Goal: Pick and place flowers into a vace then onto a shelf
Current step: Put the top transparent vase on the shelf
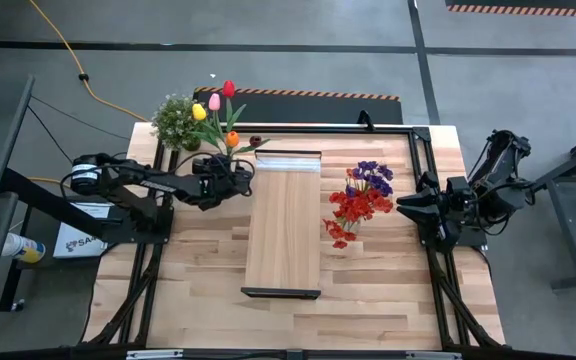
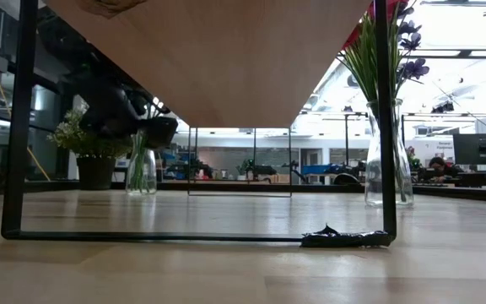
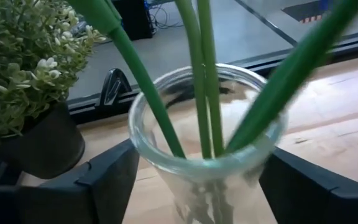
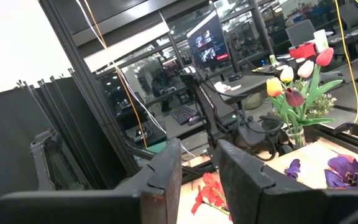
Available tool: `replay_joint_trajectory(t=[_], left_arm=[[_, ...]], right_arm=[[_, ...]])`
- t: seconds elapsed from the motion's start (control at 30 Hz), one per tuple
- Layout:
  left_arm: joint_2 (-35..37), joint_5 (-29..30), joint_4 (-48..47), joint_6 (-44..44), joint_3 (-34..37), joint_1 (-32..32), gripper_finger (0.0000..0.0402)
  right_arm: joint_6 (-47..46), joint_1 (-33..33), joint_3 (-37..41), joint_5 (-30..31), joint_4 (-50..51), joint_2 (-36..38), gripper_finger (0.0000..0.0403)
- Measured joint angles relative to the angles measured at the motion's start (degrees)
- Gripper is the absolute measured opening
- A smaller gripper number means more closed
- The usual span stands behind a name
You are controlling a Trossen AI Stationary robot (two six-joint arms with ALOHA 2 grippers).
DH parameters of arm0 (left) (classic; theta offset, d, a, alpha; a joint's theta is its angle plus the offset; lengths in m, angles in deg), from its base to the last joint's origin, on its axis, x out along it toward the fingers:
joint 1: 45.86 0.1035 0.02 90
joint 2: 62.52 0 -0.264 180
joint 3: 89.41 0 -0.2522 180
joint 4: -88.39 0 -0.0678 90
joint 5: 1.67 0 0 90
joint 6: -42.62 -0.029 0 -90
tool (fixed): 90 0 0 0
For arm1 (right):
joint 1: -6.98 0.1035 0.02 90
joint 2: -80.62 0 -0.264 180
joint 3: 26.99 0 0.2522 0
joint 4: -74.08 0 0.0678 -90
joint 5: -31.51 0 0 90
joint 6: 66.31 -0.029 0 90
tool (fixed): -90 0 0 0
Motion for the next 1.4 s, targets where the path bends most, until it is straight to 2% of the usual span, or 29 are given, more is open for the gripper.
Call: replay_joint_trajectory(t=[0.17,0.37,0.4,1.03,1.2,1.4], left_arm=[[0.00,0.23,0.01,0.02,0.00,-0.12,0.0291],[0.00,0.65,0.18,0.22,-0.02,-0.17,0.0206],[0.00,0.69,0.16,0.15,-0.02,-0.17,0.0203],[0.72,3.09,0.22,1.77,0.00,-0.78,0.0203],[5.04,7.95,0.03,-0.01,0.01,-3.34,0.0203],[14.14,11.86,-0.22,-6.37,-0.37,-6.60,0.0203]], right_arm=[[0.00,0.02,0.00,-0.02,0.00,0.00,0.0094],[0.02,0.01,0.00,-0.02,0.00,0.00,0.0094],[0.02,0.01,-0.02,-0.02,0.00,0.00,0.0094],[0.00,0.01,0.00,-0.20,-0.02,0.00,0.0094],[-0.79,0.02,0.00,-0.22,-0.04,0.00,0.0094],[-1.09,0.00,0.00,-0.24,-0.40,0.02,0.0094]])
